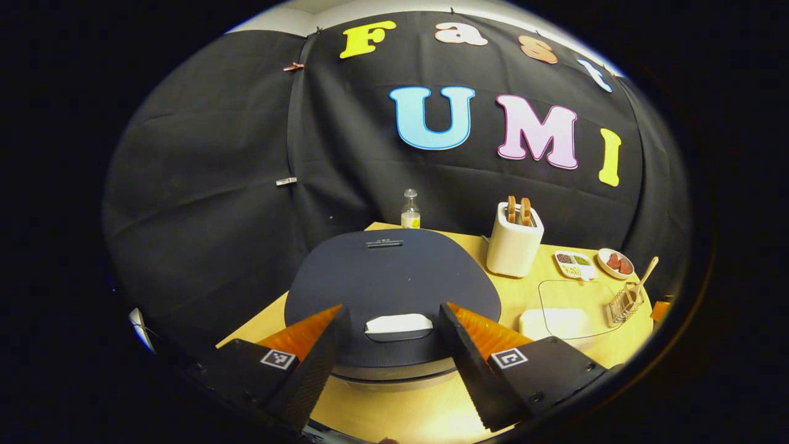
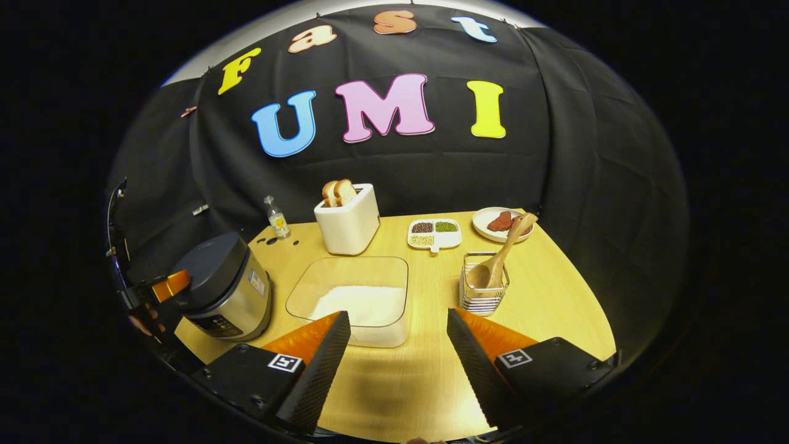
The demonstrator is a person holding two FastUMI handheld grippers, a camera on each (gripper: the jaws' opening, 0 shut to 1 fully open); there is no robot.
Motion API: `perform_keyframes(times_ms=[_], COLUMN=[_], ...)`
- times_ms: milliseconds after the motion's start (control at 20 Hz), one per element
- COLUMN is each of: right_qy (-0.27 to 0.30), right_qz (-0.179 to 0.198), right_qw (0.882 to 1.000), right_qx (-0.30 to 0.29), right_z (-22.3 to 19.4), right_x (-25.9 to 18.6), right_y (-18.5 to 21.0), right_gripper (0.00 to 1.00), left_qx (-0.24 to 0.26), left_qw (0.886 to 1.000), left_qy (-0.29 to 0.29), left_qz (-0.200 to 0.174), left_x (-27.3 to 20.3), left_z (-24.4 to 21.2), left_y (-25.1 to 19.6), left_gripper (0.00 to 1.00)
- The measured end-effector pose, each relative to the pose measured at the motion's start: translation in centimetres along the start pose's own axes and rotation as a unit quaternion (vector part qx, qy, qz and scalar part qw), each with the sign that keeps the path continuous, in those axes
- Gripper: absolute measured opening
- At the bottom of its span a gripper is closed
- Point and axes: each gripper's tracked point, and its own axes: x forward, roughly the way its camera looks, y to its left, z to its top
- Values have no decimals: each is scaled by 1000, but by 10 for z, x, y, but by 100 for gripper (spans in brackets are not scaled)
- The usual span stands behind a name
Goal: Close the left gripper, press the button to open the rice cooker; take a wooden spoon from the chopstick holder with the right hand, scoop a spoonful of rice and pour it into the rice cooker, then put the wooden spoon back into the chopstick holder.
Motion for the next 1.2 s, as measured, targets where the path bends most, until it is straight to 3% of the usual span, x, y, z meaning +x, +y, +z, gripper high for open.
perform_keyframes(times_ms=[250, 500, 700, 950, 1200], right_qy=[19, -5, -85, -176, -216], right_qz=[2, 20, 31, 43, 35], right_qw=[1000, 1000, 995, 982, 975], right_qx=[-9, -21, -30, -59, -37], right_z=[-16, -4, 46, 104, 128], right_x=[-11, -17, -32, -59, -87], right_y=[7, 2, -8, -34, -64], right_gripper=[99, 99, 99, 98, 98], left_qx=[5, 17, -26, 10, 27], left_qw=[1000, 999, 997, 983, 974], left_qy=[-4, 10, -57, -160, -200], left_qz=[-16, -35, -40, -86, -98], left_x=[8, 10, -30, -86, -143], left_z=[-7, 2, 46, 123, 139], left_y=[-4, -6, -26, -87, -131], left_gripper=[100, 99, 95, 95, 92])
